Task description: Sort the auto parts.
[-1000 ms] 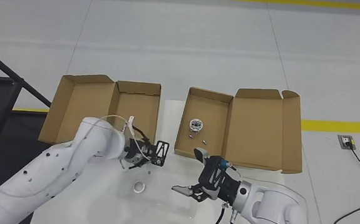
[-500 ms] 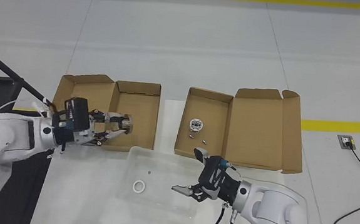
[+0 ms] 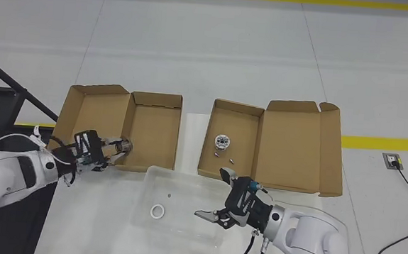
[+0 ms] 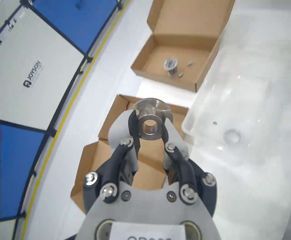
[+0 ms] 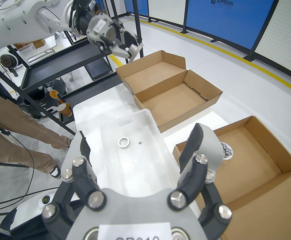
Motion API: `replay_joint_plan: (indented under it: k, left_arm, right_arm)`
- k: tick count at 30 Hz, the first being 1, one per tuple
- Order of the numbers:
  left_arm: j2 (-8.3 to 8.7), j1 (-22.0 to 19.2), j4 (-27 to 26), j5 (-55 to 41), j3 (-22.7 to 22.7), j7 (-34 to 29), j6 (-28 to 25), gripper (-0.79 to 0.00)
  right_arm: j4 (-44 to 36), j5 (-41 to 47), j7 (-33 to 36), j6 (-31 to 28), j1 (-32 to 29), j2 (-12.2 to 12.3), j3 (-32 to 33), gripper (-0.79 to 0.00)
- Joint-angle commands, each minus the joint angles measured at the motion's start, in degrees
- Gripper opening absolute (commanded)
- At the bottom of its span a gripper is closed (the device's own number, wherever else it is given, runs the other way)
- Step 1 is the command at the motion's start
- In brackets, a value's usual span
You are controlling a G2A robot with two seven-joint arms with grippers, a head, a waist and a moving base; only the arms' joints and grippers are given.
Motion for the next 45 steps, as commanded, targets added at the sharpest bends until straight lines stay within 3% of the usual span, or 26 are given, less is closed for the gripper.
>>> replay_joint_plan:
  k: [1,6,19,22,28,34,45]
  left_arm:
    - [-0.56,-1.8,1.3,0.1,2.2,-3.7,1.3,-0.785]
    - [-2.43,-8.2,6.9,0.8,8.2,-7.0,3.1,-0.785]
    - [-2.74,-8.1,8.2,0.0,8.9,-7.2,3.6,-0.785]
    - [-3.87,-12.2,12.8,-2.0,11.5,-8.6,2.3,-0.785]
    - [-7.86,-23.1,23.2,-0.4,21.1,-9.4,0.3,-0.785]
    - [-13.29,-32.2,36.4,1.0,30.9,-6.9,-0.8,-0.785]
    - [-23.68,-43.0,55.9,6.8,43.2,-4.0,-1.3,-0.785]
  right_arm:
    - [0.0,0.0,0.0,0.0,0.0,0.0,0.0,0.0]
    - [0.0,0.0,0.0,0.0,0.0,0.0,0.0,0.0]
    - [0.0,0.0,0.0,0.0,0.0,0.0,0.0,0.0]
    - [0.0,0.0,0.0,0.0,0.0,0.0,0.0,0.0]
    - [0.0,0.0,0.0,0.0,0.0,0.0,0.0,0.0]
    - [0.0,0.0,0.0,0.0,0.0,0.0,0.0,0.0]
    - [0.0,0.0,0.0,0.0,0.0,0.0,0.0,0.0]
